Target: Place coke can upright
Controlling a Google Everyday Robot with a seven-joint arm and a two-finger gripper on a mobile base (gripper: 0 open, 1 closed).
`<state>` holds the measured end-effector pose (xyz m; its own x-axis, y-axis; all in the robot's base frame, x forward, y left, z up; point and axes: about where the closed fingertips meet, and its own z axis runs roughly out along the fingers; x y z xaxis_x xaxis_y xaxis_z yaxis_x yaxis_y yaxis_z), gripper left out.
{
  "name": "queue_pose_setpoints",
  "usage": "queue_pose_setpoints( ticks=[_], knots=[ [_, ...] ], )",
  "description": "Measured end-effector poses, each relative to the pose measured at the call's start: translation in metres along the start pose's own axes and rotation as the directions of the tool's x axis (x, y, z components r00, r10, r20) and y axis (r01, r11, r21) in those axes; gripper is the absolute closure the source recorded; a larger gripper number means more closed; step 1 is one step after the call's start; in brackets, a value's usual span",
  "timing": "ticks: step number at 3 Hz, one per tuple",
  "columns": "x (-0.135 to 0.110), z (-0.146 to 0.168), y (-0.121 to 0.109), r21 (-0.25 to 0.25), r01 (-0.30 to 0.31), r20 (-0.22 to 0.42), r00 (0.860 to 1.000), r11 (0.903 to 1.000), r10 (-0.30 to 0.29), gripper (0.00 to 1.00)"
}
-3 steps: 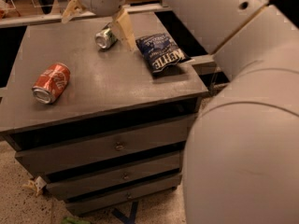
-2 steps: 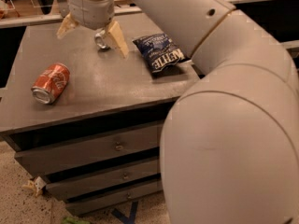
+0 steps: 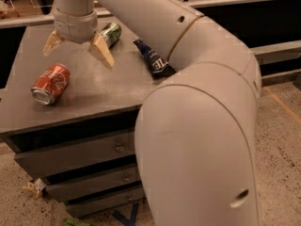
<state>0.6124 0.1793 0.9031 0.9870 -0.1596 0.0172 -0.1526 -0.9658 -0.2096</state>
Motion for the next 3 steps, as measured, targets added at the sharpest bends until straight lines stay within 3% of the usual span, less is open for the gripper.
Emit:
queue_pose_setpoints(
  ticks=[3],
  knots=[
    [-0.032,0.036,-0.055,0.029,-0.028,0.097,0.995,0.9992,0.025,0.00]
  ],
)
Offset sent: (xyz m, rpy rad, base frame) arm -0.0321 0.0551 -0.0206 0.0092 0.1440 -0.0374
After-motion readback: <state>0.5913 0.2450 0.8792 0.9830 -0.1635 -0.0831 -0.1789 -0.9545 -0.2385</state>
